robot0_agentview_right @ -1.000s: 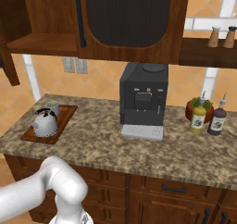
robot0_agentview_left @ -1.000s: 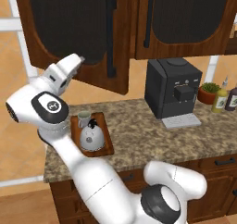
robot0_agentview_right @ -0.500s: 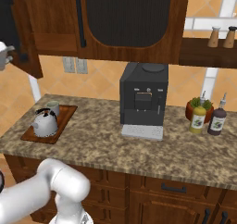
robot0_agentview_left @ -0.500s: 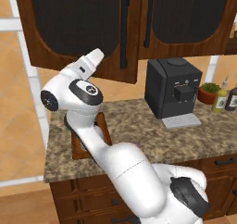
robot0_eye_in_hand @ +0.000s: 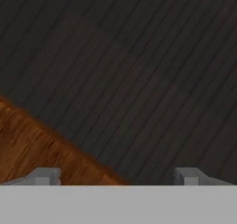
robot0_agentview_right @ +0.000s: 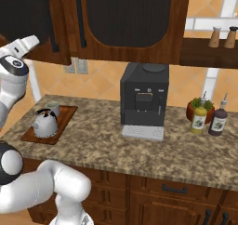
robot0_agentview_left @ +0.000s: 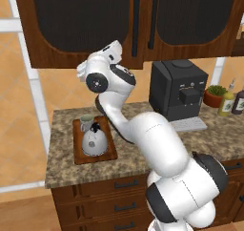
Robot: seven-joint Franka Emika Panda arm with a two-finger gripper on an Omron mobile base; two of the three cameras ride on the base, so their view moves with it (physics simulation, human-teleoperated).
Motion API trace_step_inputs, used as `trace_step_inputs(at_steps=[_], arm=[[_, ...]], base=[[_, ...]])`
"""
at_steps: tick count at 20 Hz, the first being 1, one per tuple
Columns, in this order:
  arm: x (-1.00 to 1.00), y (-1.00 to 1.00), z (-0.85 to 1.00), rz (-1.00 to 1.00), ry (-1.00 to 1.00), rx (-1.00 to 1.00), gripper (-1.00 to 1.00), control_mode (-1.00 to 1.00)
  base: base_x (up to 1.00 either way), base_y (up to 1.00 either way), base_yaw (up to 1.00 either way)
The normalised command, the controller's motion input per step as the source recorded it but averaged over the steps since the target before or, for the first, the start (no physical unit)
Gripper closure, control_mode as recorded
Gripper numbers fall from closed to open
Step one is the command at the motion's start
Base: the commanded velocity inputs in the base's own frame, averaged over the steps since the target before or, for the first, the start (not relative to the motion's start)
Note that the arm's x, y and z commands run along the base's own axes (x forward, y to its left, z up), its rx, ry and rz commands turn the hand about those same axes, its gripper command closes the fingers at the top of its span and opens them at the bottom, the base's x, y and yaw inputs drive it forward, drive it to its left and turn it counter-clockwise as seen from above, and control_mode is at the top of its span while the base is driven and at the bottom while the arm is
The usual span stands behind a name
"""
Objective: Pick the kettle from the counter and place it on the tray. Then pick the mug from the cabinet and place it on the tray. Then close the cabinet doors.
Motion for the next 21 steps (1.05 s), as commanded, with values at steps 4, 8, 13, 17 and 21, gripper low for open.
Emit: trace_step_inputs(at_steps=[4,8,13,17,21], arm=[[1.00,-0.43,0.01,0.32,0.04,0.13,-1.00,-1.00],[1.00,-0.40,0.00,0.30,0.08,0.13,-1.00,-1.00],[0.99,-0.30,0.00,0.23,0.15,0.13,-1.00,-1.00],[0.73,-0.22,0.00,0.12,0.18,0.09,-1.00,-1.00],[0.68,-0.20,0.01,0.09,0.20,0.07,-1.00,-1.00]], base=[[0.00,0.00,0.00],[0.00,0.00,0.00],[0.00,0.00,0.00],[0.00,0.00,0.00],[0.00,0.00,0.00]])
